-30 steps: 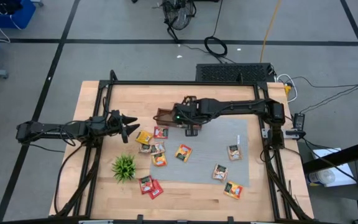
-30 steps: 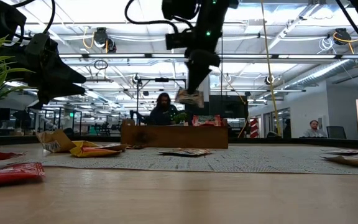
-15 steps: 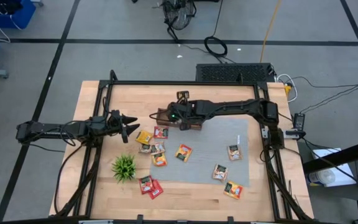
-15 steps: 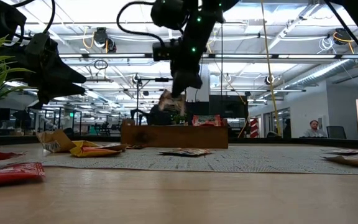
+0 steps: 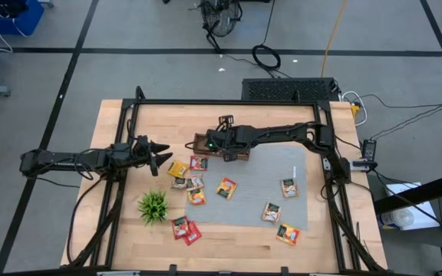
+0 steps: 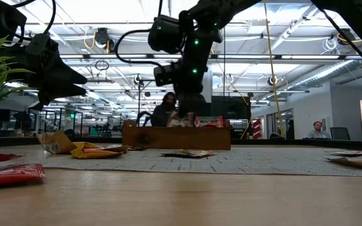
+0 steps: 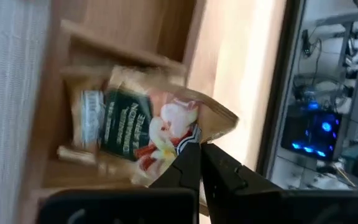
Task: Pick & Place Tea
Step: Put the gold tea bag into the middle section of the wooden organizer
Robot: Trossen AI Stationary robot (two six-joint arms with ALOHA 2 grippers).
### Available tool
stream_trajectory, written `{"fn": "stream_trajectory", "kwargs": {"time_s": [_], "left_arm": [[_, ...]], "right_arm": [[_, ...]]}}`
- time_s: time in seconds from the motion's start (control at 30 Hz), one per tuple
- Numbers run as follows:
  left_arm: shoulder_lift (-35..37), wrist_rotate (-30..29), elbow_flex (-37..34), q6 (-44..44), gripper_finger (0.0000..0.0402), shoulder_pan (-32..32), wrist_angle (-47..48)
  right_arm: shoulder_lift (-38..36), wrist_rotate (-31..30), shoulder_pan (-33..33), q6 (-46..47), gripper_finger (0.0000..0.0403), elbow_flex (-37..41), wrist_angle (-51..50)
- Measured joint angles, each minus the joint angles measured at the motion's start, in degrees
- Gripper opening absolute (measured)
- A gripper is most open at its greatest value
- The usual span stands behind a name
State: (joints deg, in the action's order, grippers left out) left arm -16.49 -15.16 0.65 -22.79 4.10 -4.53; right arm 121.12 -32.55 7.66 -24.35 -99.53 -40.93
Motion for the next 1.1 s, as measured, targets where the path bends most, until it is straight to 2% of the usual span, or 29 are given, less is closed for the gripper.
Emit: {"fn": "stream_trajectory", "kwargs": {"time_s": [0.23,0.37,0.53,0.67,0.93,1.1], "left_arm": [[0.0,0.0,0.0,0.0,0.0212,0.0,0.0],[0.0,0.0,-0.01,0.0,0.0212,0.0,-0.01],[0.0,0.01,0.02,0.0,0.0212,0.0,-0.01],[0.0,0.0,-0.01,0.0,0.0212,0.0,-0.01],[0.0,0.02,0.0,0.0,0.0212,0.0,-0.01],[0.0,0.0,0.01,0.0,0.0212,0.0,-0.01]], "right_arm": [[-0.2,-0.27,-0.02,1.15,0.0,1.02,-0.48],[-0.22,2.26,-0.18,1.38,0.0,1.86,-0.55],[-0.2,2.63,-0.33,3.62,0.0007,2.02,-0.26],[-0.21,2.61,-0.26,4.15,0.0033,2.02,-0.37],[-1.27,2.52,-0.28,4.19,0.0113,2.02,-0.5],[-1.27,2.34,-0.26,4.17,0.0146,2.02,-0.54]]}}
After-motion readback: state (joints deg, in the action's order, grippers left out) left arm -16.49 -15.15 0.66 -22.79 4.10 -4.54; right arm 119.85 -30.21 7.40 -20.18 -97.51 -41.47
